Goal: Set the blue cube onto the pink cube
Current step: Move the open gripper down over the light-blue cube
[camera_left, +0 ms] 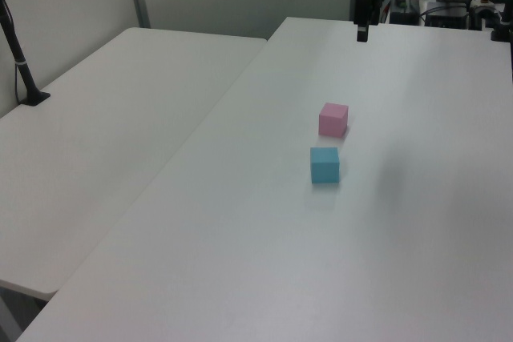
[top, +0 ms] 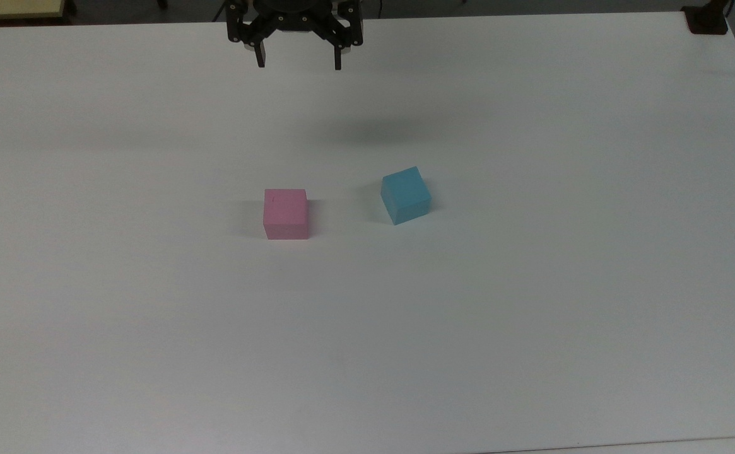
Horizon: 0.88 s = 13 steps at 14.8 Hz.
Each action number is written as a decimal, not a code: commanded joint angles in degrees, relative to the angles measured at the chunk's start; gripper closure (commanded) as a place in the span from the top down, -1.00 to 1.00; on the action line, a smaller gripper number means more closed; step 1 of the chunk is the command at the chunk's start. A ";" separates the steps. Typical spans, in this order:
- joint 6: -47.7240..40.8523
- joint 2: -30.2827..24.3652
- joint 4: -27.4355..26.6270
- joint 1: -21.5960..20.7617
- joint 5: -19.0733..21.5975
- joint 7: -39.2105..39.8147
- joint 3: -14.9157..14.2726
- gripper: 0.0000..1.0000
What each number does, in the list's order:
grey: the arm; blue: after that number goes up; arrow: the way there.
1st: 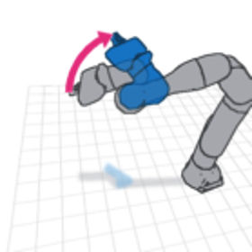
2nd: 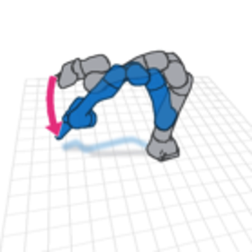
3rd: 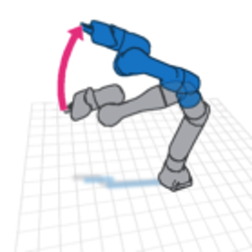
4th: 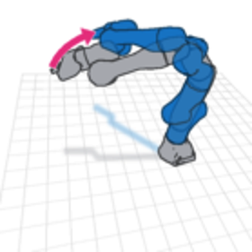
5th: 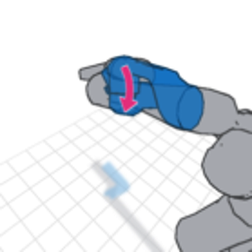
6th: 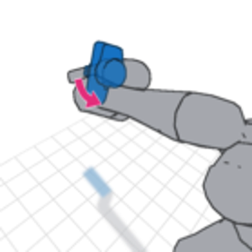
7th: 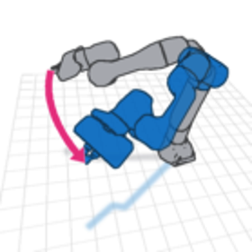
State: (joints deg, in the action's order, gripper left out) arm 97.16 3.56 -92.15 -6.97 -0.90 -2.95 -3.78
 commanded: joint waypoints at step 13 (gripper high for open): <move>6.88 6.18 -3.64 -4.80 0.11 1.37 0.97 1.00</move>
State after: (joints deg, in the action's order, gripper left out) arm 98.74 6.91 -93.82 -9.40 -0.88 -2.48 -2.74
